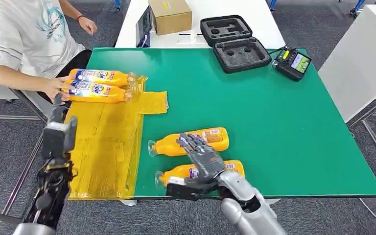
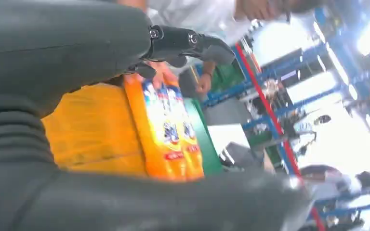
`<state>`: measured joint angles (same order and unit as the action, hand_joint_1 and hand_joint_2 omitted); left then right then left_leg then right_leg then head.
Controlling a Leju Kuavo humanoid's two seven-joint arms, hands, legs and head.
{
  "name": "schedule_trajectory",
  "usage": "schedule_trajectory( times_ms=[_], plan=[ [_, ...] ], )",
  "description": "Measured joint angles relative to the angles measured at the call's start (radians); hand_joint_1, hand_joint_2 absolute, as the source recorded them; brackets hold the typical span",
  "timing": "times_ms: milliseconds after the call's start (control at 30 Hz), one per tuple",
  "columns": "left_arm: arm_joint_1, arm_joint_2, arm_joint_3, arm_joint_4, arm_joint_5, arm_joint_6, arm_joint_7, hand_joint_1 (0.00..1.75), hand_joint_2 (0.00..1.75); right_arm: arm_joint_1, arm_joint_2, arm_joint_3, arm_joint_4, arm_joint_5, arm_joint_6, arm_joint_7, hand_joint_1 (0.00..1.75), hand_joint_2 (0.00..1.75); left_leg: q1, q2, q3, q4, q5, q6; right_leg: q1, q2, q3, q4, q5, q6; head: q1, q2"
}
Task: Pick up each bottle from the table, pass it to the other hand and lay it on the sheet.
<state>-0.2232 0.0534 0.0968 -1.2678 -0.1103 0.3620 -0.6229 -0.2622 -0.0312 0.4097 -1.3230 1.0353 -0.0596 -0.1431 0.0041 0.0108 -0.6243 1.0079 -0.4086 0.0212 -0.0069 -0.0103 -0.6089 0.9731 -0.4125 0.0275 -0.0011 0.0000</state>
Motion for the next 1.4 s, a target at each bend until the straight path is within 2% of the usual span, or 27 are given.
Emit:
schedule_trajectory(
  times_ms=[200, 433, 1267, 1400],
  plan=[
    [0.141, -0.025, 0.062, -0.165, 0.01, 0.029, -0.01, 0.0, 1.75, -0.097, -0.049, 0.016, 0.051, -0.055, 0.107, -0.011, 0.0, 1.75, 0.0, 0.0, 0.0, 0.0, 0.0, 0.0, 0.0, 0.0, 0.0, 0.0, 0.0, 0.0, 0.0, 0.0],
    [0.213, -0.053, 0.116, -0.263, 0.019, 0.037, -0.011, 0.0, 1.75, -0.168, -0.07, 0.055, 0.112, -0.09, 0.12, 0.024, 0.0, 1.75, 0.0, -0.001, 0.001, 0.0, 0.001, 0.001, 0.0, -0.001, 0.001, 0.0, 0.0, 0.0, 0.0, 0.0],
    [0.229, -0.068, 0.14, -0.304, 0.019, 0.042, -0.01, 0.0, 1.75, -0.187, -0.103, 0.092, 0.119, -0.157, 0.138, 0.013, 0.0, 1.75, 0.0, -0.001, 0.001, 0.0, 0.001, 0.001, 0.0, -0.001, 0.002, 0.0, 0.001, 0.001, -0.001, 0.0],
    [0.239, -0.068, 0.14, -0.312, 0.019, 0.044, -0.011, 0.0, 1.75, -0.177, -0.107, 0.094, 0.105, -0.193, 0.096, -0.008, 0.0, 1.75, 0.0, -0.001, 0.001, 0.0, 0.001, 0.001, 0.0, -0.001, 0.002, 0.0, 0.001, 0.001, 0.0, 0.0]
  ],
)
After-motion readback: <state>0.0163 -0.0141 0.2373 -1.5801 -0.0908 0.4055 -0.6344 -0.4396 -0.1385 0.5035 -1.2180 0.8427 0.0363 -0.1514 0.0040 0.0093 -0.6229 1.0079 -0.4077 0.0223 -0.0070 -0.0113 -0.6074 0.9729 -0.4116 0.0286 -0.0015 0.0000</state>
